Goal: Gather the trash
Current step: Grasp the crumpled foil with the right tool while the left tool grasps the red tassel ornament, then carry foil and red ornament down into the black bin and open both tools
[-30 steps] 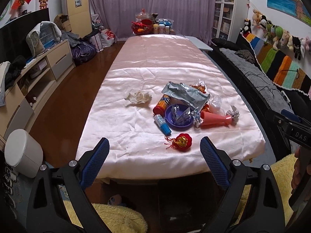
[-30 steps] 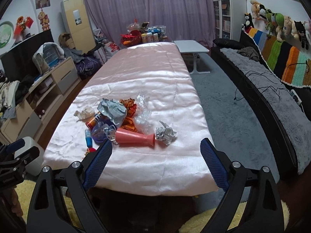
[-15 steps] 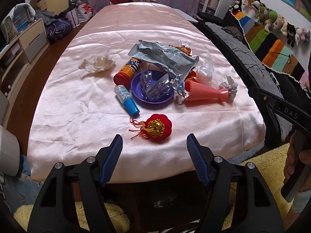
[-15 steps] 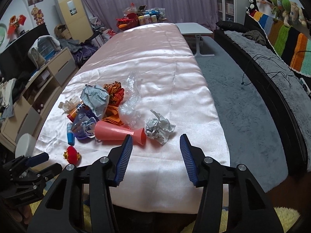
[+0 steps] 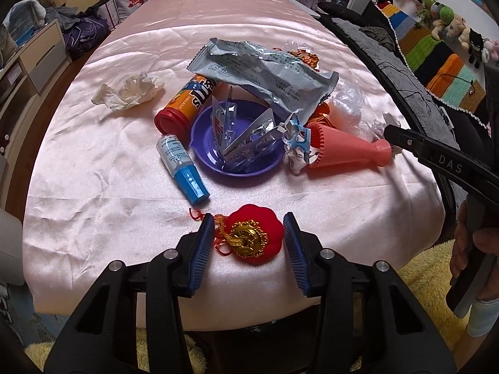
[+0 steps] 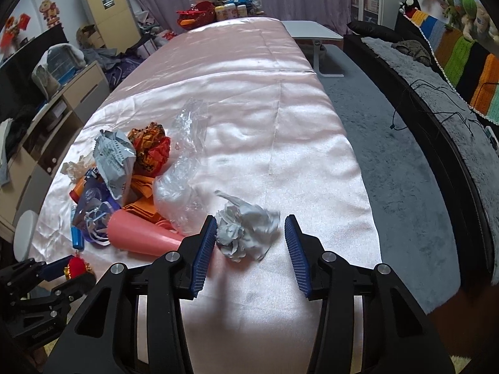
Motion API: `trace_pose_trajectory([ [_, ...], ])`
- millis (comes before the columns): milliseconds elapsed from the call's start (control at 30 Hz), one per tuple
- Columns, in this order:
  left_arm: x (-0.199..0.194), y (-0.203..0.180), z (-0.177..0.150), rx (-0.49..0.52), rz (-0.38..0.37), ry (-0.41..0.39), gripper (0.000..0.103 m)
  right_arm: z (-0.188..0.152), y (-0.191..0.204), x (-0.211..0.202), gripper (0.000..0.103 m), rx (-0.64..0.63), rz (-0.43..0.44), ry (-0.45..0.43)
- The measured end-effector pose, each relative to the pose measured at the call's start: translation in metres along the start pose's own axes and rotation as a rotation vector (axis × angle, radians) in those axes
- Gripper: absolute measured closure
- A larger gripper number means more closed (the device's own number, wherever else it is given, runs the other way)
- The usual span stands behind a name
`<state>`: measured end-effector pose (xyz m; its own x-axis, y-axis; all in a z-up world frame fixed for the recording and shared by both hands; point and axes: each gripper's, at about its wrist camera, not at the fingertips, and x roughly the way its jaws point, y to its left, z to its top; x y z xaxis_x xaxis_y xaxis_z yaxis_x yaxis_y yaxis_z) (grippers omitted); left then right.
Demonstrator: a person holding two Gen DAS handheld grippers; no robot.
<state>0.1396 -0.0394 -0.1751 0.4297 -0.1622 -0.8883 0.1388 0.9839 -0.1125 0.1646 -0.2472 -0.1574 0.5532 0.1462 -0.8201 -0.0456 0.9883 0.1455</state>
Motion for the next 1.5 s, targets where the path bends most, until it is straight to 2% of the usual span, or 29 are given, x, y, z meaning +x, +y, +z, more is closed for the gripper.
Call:
trace_pose_trajectory([
  [33,0.001,0.000,0.001,0.001,-0.004,0.001,0.064,0.000,-0.001,0.003,0.067,-0.004,-0.002,0.007],
  [133,0.002,-0.003,0.000,0.021,0.001,-0.006,0.068,-0.001,-0.003,0.010,0.076,-0.006,0.006,0.019],
  [267,0.000,-0.004,0.000,0.026,0.000,-0.018,0.069,0.000,-0.001,0.008,0.088,-0.026,0.000,0.008],
  [400,-0.018,-0.001,-0.001,0.020,0.001,-0.057,0.069,0.000,-0.002,-0.011,0.090,-0.035,-0.007,-0.033],
  [600,-0.062,-0.006,-0.014,0.021,-0.018,-0.138,0.069,-0.006,0.005,-0.066,0.091,-0.045,0.001,-0.122],
  [767,-0.090,-0.012,-0.036,0.018,-0.015,-0.152,0.069,-0.025,0.019,-0.105,0.091,-0.058,0.069,-0.140],
  [900,-0.100,-0.013,-0.062,0.016,-0.036,-0.132,0.069,-0.055,0.032,-0.115,0.091,-0.080,0.106,-0.081],
  [1133,-0.092,-0.009,-0.114,0.007,-0.040,-0.063,0.069,-0.107,0.053,-0.115,0.091,-0.128,0.138,0.018],
  [1367,-0.064,-0.003,-0.153,-0.002,-0.076,0.039,0.069,-0.149,0.067,-0.084,0.091,-0.133,0.180,0.159],
  [1500,-0.040,-0.003,-0.164,-0.001,-0.089,0.100,0.069,-0.165,0.068,-0.059,0.091,-0.107,0.207,0.244],
])
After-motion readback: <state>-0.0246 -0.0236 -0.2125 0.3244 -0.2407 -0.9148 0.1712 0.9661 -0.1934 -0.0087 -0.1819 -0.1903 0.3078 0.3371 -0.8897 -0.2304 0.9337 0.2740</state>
